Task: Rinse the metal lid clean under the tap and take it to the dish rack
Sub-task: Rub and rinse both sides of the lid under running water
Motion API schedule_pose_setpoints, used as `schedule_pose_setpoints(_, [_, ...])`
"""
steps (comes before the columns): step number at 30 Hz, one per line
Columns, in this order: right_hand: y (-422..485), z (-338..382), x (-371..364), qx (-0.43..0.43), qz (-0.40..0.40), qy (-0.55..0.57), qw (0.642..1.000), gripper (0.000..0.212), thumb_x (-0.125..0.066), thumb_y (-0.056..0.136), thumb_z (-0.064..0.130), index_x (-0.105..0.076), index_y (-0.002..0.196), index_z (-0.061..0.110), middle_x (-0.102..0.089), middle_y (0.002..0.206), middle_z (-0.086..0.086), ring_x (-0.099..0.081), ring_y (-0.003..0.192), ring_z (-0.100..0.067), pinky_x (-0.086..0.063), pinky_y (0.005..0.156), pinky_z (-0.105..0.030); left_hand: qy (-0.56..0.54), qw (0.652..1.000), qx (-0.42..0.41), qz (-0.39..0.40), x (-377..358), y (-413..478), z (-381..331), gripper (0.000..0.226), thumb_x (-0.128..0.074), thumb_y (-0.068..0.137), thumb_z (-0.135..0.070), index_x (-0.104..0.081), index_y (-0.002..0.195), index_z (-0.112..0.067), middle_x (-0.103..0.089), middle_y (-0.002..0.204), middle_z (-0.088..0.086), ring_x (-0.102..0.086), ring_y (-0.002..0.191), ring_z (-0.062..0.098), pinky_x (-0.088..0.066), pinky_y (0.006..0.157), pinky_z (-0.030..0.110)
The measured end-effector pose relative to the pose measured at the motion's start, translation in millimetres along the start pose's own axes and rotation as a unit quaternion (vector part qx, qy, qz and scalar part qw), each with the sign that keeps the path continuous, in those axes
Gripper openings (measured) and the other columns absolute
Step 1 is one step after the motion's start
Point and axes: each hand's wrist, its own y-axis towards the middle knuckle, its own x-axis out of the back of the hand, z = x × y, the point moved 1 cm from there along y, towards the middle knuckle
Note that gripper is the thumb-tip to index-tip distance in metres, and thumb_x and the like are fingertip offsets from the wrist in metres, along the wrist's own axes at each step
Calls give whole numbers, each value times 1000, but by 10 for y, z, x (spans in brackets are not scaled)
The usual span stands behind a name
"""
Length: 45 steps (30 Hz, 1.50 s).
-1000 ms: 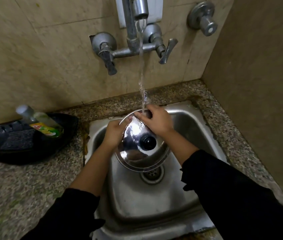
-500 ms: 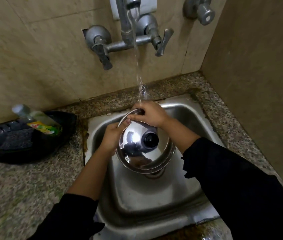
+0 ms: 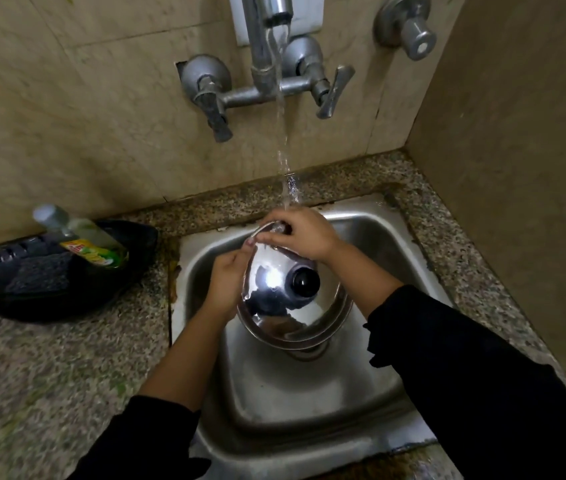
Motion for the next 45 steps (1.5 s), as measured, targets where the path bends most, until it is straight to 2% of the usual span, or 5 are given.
schedule_pose_setpoints(5, [-140,-349,72,-205,-159,125,957,44,-64,81,55,-65,76,12,-68,73,-8,-63,72,-25,-49,68,-41,-82,993,51,-68,148,-22,94,28,-55,93,-37,-69,84,-14,-72,81,6,-68,74,19,-55,68,29])
schedule_pose_setpoints(16, [-32,9,-31,-100,-132,-77,983,44,-51,88,58,-62,98,16,-65,88,-5,-58,77,-22,-37,59,-28,-2,999,-4,-39,119,83,-72,25,-58,93,-28,-71,87,-8,-73,78,5,-68,65,10,-53,60,21])
schedule_pose_setpoints(25, [-671,-30,-638,-210,-237,-120,941,51,-30,97,32,-39,142,8,-44,145,-17,-39,135,-32,-31,110,-44,-282,928,93,-226,186,-113,286,31,-53,93,-41,-64,111,-18,-66,118,6,-62,108,24,-51,94,38])
schedule_pose_setpoints(31, [-972,106,-826,-76,-88,-147,982,90,-22,88,71,-3,153,12,5,161,-3,5,149,-18,-1,121,-38,-199,950,66,-232,75,-174,285,25,-52,94,-36,-67,83,-19,-70,90,3,-67,78,14,-54,66,25])
schedule_pose_setpoints(45, [-398,130,-425,-173,-274,-16,946,35,-45,80,50,-53,92,18,-58,98,-3,-60,87,-27,-52,67,-40,-16,967,-32,-252,-255,-59,-135,41,-52,94,-36,-52,62,-11,-49,56,4,-46,51,14,-39,51,25])
